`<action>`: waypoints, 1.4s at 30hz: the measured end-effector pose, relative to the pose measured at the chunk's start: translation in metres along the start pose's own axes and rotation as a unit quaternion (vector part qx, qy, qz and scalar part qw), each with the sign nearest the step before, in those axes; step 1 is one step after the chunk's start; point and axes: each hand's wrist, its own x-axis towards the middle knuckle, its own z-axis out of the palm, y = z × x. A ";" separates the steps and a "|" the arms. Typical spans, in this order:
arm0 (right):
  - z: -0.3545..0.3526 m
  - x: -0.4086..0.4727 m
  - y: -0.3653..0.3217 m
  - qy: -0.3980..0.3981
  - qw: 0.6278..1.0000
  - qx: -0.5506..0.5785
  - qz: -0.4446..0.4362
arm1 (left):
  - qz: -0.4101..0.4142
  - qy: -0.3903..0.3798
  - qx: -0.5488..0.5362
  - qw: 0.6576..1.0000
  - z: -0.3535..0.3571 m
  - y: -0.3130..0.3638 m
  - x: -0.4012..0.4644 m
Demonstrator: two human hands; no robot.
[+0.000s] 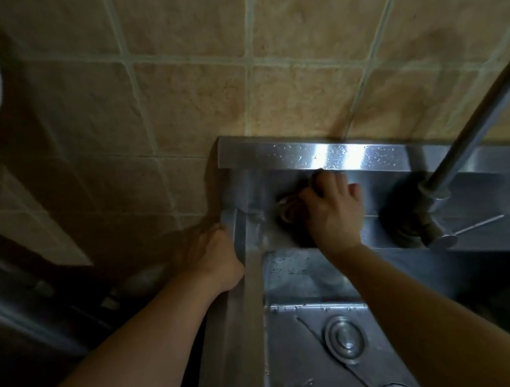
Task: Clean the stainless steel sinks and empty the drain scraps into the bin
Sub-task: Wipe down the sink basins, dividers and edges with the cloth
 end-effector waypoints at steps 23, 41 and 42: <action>-0.009 -0.043 -0.064 -0.223 0.952 0.171 0.124 | 0.000 0.013 0.034 0.999 0.027 -0.003 -0.036; -0.056 -0.140 0.012 -0.189 0.926 0.266 0.191 | 0.062 0.061 0.128 0.988 0.038 0.009 -0.089; -0.055 -0.146 0.003 -0.223 0.911 0.288 0.192 | 0.067 0.060 0.129 0.988 0.040 0.009 -0.094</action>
